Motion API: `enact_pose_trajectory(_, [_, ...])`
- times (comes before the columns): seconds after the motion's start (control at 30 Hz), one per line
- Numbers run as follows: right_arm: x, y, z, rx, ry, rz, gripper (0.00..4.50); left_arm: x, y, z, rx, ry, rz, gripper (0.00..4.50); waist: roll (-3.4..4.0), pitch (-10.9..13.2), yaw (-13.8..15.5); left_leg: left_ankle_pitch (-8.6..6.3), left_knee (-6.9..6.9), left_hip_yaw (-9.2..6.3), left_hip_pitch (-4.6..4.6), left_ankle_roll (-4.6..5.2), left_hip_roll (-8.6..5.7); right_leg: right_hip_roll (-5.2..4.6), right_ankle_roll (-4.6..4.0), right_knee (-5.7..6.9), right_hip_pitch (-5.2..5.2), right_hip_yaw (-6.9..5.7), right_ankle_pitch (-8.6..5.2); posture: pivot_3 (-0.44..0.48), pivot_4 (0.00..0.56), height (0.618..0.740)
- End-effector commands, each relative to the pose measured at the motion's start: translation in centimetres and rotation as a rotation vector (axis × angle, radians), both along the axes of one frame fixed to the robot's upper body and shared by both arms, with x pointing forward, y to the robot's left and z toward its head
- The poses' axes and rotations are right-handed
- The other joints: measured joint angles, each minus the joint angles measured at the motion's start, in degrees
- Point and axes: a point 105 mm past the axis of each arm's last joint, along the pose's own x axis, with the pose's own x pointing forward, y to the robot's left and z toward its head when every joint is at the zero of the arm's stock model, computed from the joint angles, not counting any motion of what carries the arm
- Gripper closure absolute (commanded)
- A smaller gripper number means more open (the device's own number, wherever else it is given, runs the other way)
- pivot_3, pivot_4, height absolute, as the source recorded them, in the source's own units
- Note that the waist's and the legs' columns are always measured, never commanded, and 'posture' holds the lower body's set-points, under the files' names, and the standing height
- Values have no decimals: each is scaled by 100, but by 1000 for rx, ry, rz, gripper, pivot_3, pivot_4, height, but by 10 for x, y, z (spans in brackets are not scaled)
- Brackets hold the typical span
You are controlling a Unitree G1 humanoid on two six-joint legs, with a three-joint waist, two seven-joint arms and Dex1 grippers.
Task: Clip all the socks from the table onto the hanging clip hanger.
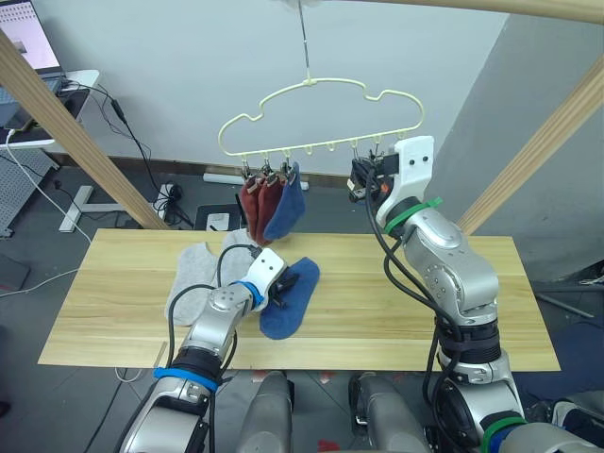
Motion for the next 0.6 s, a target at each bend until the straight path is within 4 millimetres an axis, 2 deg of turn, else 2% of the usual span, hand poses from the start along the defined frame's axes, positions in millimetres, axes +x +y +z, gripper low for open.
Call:
enact_pose_trajectory(0.03, [0,-10,-2,-7,5,-28,4500,-11,-8,-5,-37,37,-28,4002,0,0,0,0,0,0,-1,0,-1,-1,0,-1,0,0,0,102,286,740])
enact_pose_trajectory(0.07, [1,-11,-2,-9,10,-31,4500,-11,-10,1,-67,25,-21,4370,0,0,-1,0,0,1,-4,0,-1,-1,0,-3,-1,0,0,104,288,740])
enact_pose_trajectory(0.1, [2,-12,-3,-10,19,-33,4500,-11,-12,8,-93,11,-27,4481,-1,1,-1,0,-1,2,-6,0,-2,-4,0,-4,-3,1,0,105,289,740])
enact_pose_trajectory(0.27, [4,-18,-7,4,77,-20,4500,-19,-18,34,-175,-40,-73,4481,-1,1,0,-1,-3,-3,-16,0,-2,-7,-2,-6,-9,-2,1,102,286,740])
enact_pose_trajectory(0.47, [3,-21,1,159,248,54,4500,-48,-25,94,-439,-88,-125,4481,-1,3,-16,-1,-3,-5,-16,0,10,-11,-2,-6,-8,1,0,108,291,740])
enact_pose_trajectory(0.6, [3,-22,8,253,347,92,4500,-54,-26,117,-531,-119,-101,4481,0,3,-9,0,-2,-8,-19,1,6,-13,-2,-8,-8,-4,-1,118,295,740])
